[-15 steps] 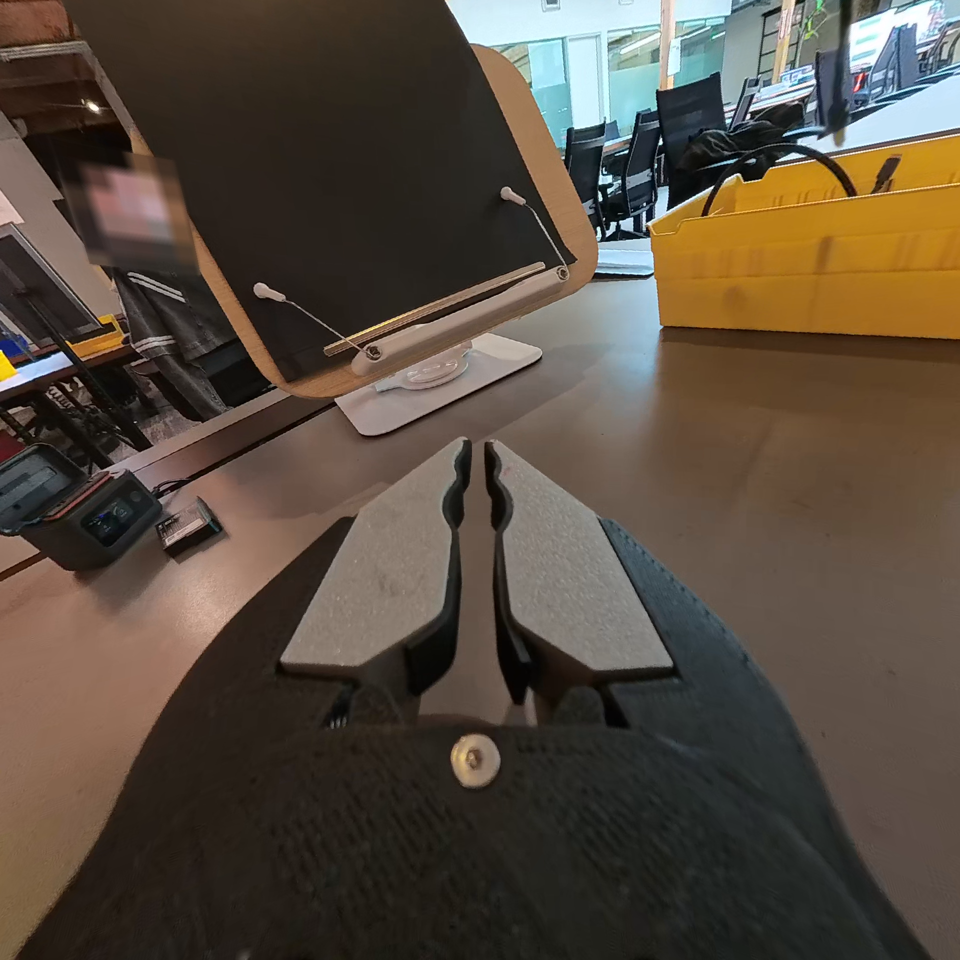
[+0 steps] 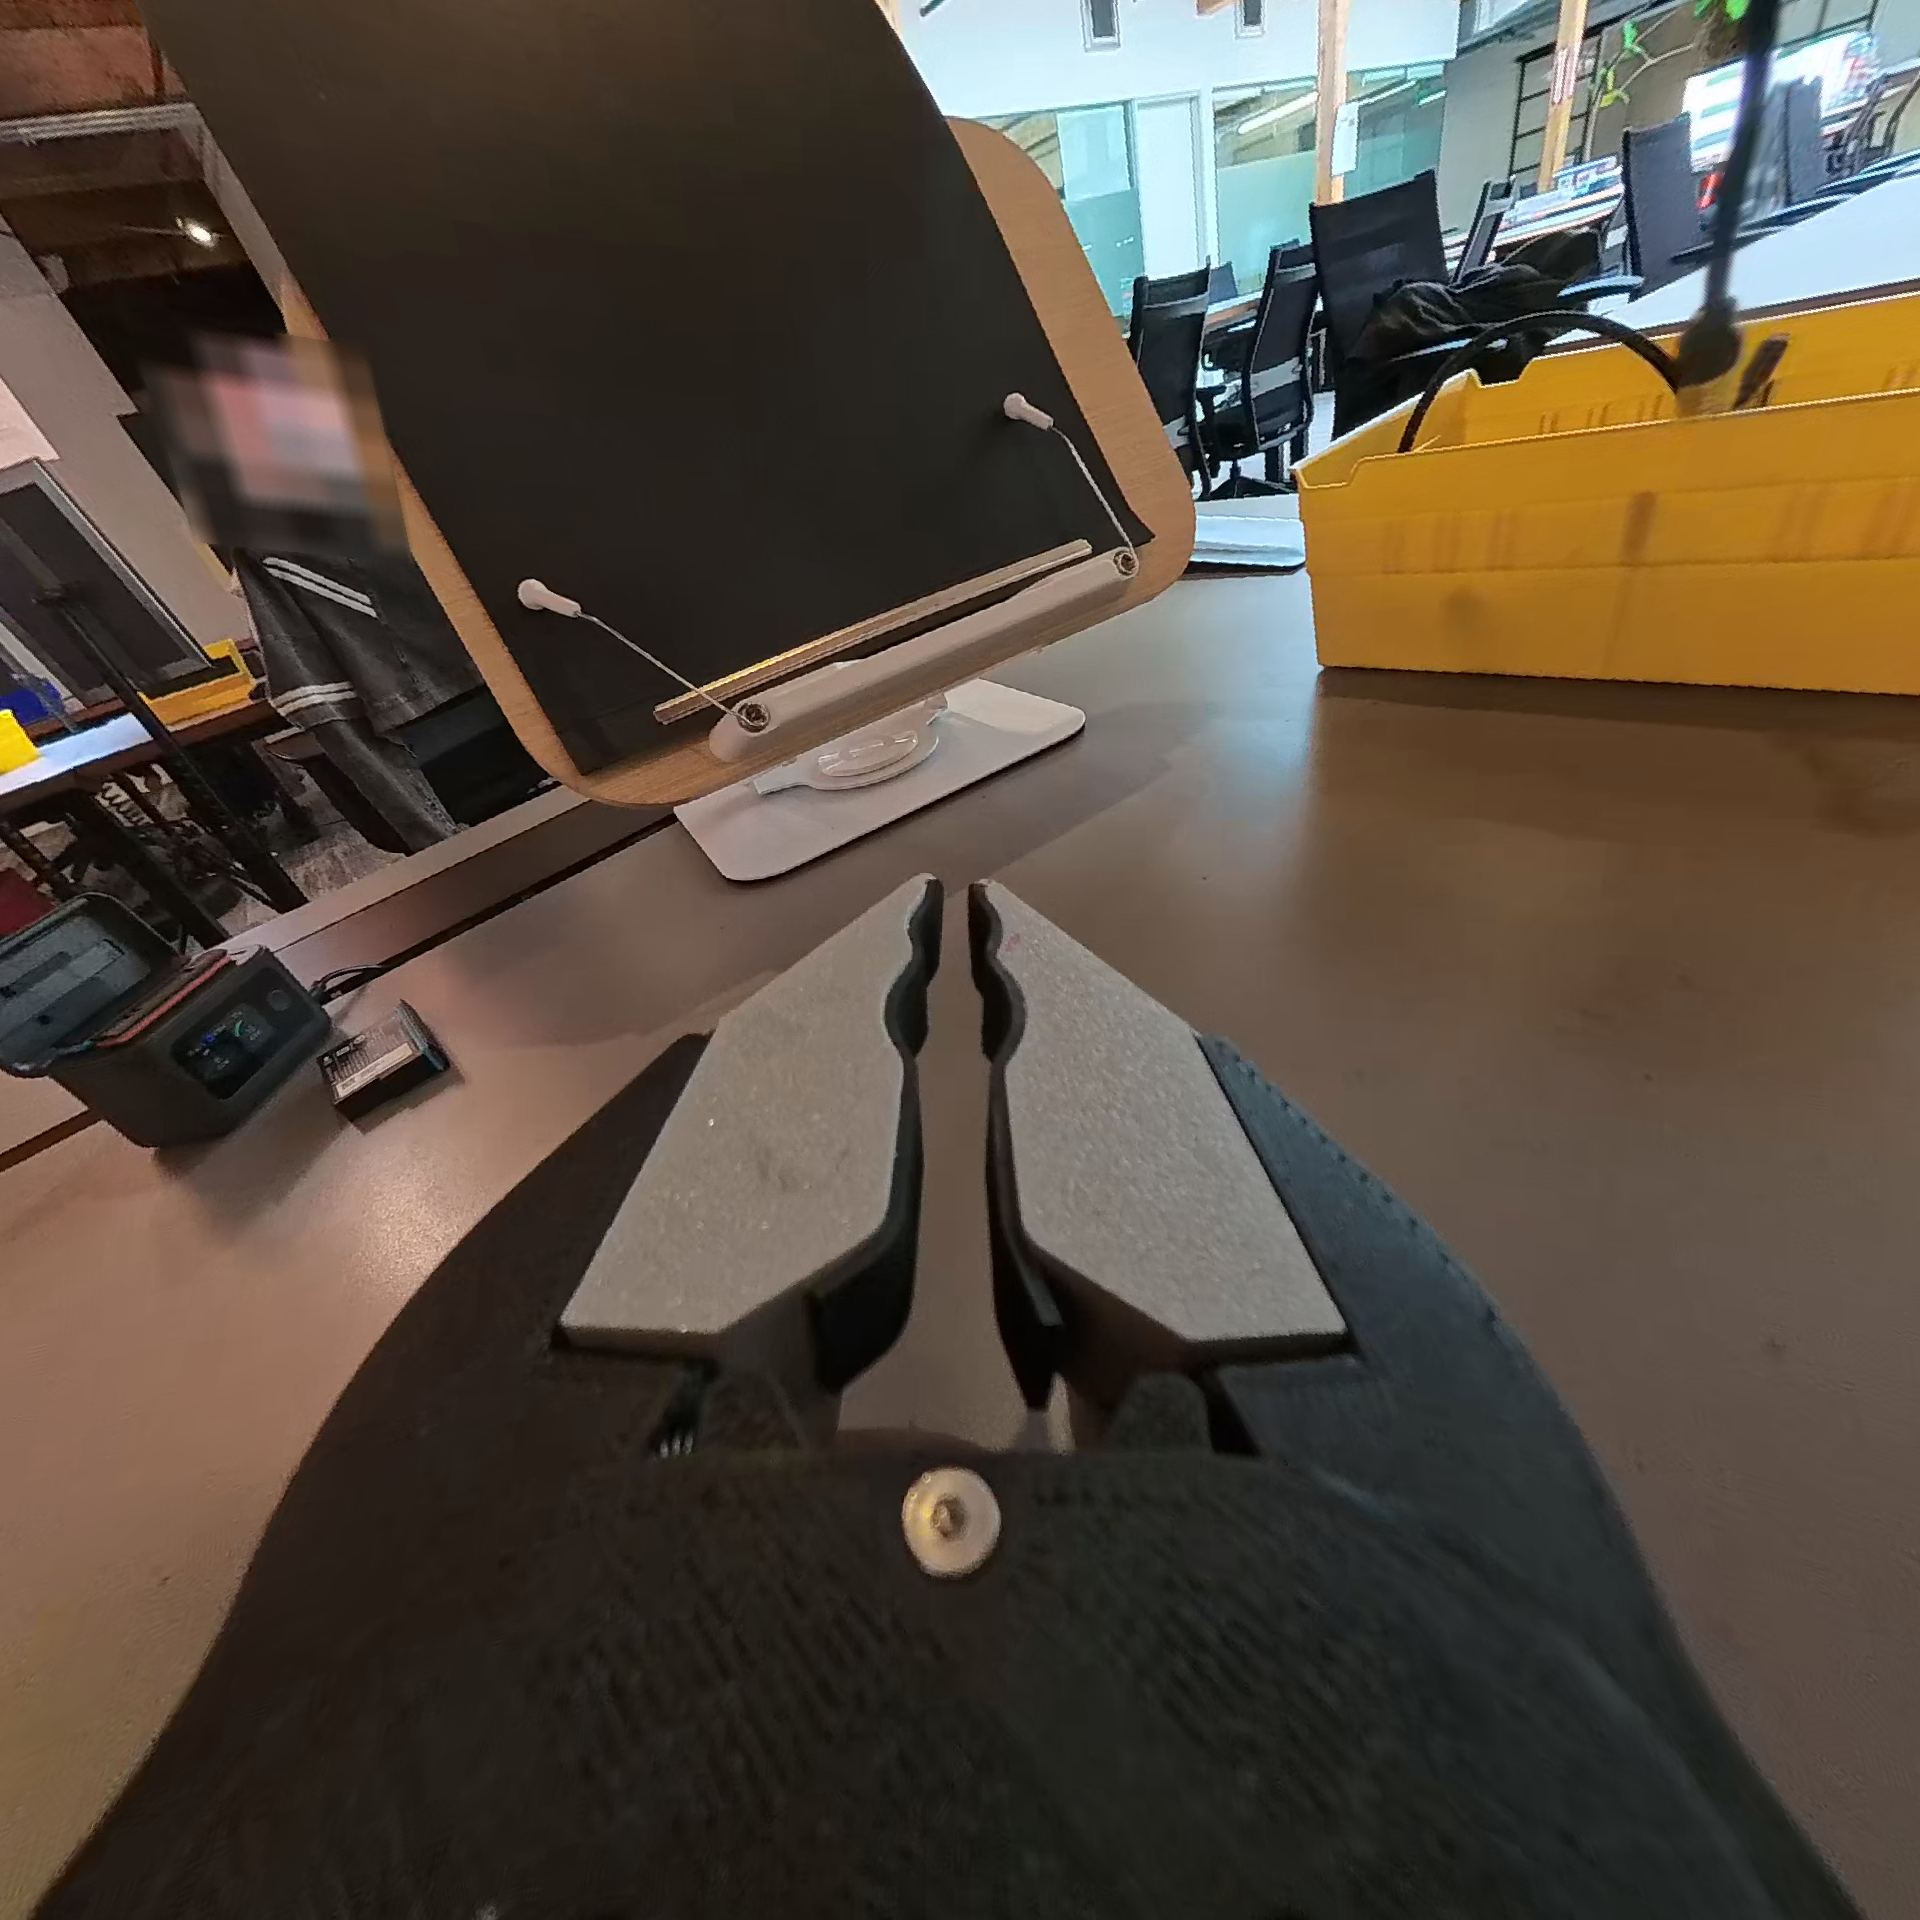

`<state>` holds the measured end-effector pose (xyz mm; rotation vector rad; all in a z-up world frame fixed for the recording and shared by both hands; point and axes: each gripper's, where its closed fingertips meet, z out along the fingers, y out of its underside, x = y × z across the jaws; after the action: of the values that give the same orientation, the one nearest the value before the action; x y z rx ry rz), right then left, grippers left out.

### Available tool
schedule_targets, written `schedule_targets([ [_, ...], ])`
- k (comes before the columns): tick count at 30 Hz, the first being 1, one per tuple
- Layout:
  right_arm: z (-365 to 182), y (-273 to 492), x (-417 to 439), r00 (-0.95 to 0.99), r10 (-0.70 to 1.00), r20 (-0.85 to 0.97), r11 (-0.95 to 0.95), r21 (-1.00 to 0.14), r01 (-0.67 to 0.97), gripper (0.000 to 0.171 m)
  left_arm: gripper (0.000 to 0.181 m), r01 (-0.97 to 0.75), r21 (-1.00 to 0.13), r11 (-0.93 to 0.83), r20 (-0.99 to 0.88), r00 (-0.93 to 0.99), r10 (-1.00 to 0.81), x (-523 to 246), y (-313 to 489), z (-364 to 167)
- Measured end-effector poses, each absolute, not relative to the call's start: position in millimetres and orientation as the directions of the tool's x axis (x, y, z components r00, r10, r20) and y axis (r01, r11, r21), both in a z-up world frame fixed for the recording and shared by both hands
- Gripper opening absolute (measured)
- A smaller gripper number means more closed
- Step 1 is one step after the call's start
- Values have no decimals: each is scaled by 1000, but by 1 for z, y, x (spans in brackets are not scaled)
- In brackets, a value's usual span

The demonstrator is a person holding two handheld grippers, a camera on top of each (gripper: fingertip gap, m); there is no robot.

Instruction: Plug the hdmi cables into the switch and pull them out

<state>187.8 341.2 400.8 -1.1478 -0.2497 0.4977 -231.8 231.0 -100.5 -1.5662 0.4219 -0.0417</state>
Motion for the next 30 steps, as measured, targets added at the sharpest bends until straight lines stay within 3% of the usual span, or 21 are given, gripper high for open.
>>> schedule_targets([
  [6, 402, 345, 184, 868, 494, -53, 331, -911, -244, 16, 2, -260, -965, 23, -255, 923, -289, -230, 231, -101],
  [12, 360, 370, 179, 870, 492, -37, 243, -953, -178, 16, 2, -250, -968, 27, -247, 926, -286, -231, 231, -99],
  [22, 218, 416, 162, 779, 624, 68, -49, -991, 126, 17, 2, -261, -965, 22, -256, 922, -290, -230, 231, -101],
  [25, 161, 431, 170, 782, 616, 99, -170, -952, 254, 5, 2, -268, -963, 17, -262, 920, -293, -229, 232, -102],
  [30, 67, 438, 168, 710, 677, 192, -300, -809, 505, 4, 2, -276, -961, 12, -267, 918, -294, -228, 233, -104],
])
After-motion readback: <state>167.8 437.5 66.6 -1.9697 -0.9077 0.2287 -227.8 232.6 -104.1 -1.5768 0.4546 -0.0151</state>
